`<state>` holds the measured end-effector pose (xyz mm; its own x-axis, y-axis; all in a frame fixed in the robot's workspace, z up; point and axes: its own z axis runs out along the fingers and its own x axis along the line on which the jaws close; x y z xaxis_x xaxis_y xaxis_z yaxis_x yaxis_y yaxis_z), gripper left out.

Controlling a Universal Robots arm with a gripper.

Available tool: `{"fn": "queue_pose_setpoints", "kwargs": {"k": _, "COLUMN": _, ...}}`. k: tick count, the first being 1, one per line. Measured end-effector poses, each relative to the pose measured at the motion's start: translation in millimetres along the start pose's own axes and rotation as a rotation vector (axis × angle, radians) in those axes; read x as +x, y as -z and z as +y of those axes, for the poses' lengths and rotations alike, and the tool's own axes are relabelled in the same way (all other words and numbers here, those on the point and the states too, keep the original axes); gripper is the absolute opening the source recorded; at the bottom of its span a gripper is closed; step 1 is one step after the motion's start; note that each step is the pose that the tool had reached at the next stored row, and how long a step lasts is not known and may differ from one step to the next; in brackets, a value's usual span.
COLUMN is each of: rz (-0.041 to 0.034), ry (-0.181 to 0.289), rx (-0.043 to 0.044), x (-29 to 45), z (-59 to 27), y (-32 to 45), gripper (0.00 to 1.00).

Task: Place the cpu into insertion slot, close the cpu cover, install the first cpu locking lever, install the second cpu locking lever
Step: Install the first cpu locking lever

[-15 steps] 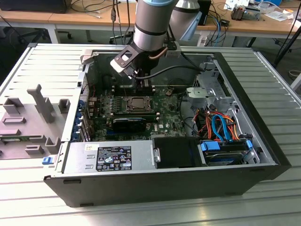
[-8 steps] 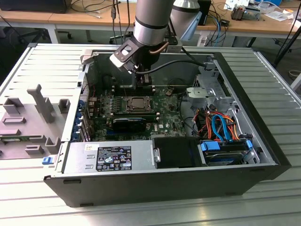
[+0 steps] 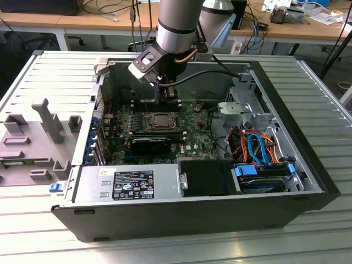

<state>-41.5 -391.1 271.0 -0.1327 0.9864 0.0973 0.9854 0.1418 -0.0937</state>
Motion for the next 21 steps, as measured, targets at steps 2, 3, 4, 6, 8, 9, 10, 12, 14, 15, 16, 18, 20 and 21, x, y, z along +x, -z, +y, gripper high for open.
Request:
{"fn": "queue_pose_setpoints", "kwargs": {"k": 2, "rz": 0.0, "ry": 0.0, "rx": 0.0, "x": 0.0, "z": 0.0, "y": 0.1, "gripper": 0.11}}
{"fn": "queue_pose_setpoints", "kwargs": {"k": 3, "rz": -0.0005, "ry": 0.004, "rx": 0.0005, "x": 0.0, "z": 0.0, "y": 0.1, "gripper": 0.11}}
{"fn": "queue_pose_setpoints", "kwargs": {"k": 4, "rz": -0.0012, "ry": 0.011, "rx": 0.0011, "x": 0.0, "z": 0.0, "y": 0.1, "gripper": 0.11}}
{"fn": "queue_pose_setpoints", "kwargs": {"k": 6, "rz": -0.0023, "ry": 0.024, "rx": 0.0023, "x": 0.0, "z": 0.0, "y": 0.1, "gripper": 0.11}}
{"fn": "queue_pose_setpoints", "kwargs": {"k": 8, "rz": -0.0039, "ry": 0.04, "rx": 0.004, "x": 0.0, "z": 0.0, "y": 0.1, "gripper": 0.11}}
{"fn": "queue_pose_setpoints", "kwargs": {"k": 9, "rz": -0.0049, "ry": 0.051, "rx": 0.005, "x": 0.0, "z": 0.0, "y": 0.1, "gripper": 0.11}}
{"fn": "queue_pose_setpoints", "kwargs": {"k": 10, "rz": -0.0055, "ry": 0.057, "rx": 0.0056, "x": 0.0, "z": 0.0, "y": 0.1, "gripper": 0.11}}
{"fn": "queue_pose_setpoints", "kwargs": {"k": 12, "rz": -0.0083, "ry": 0.088, "rx": 0.0086, "x": 0.0, "z": 0.0, "y": 0.1, "gripper": 0.11}}
{"fn": "queue_pose_setpoints", "kwargs": {"k": 14, "rz": -0.0111, "ry": 0.117, "rx": 0.0114, "x": 0.0, "z": 0.0, "y": 0.1, "gripper": 0.11}}
{"fn": "queue_pose_setpoints", "kwargs": {"k": 15, "rz": -0.0116, "ry": 0.123, "rx": 0.012, "x": 0.0, "z": 0.0, "y": 0.1, "gripper": 0.11}}
{"fn": "queue_pose_setpoints", "kwargs": {"k": 16, "rz": -0.0127, "ry": 0.134, "rx": 0.0131, "x": 0.0, "z": 0.0, "y": 0.1, "gripper": 0.11}}
{"fn": "queue_pose_setpoints", "kwargs": {"k": 18, "rz": -0.0142, "ry": 0.149, "rx": 0.0146, "x": 0.0, "z": 0.0, "y": 0.1, "gripper": 0.11}}
{"fn": "queue_pose_setpoints", "kwargs": {"k": 20, "rz": -0.0156, "ry": 0.165, "rx": 0.0162, "x": 0.0, "z": 0.0, "y": 0.1, "gripper": 0.11}}
{"fn": "queue_pose_setpoints", "kwargs": {"k": 21, "rz": -0.0163, "ry": 0.172, "rx": 0.0169, "x": 0.0, "z": 0.0, "y": 0.1, "gripper": 0.11}}
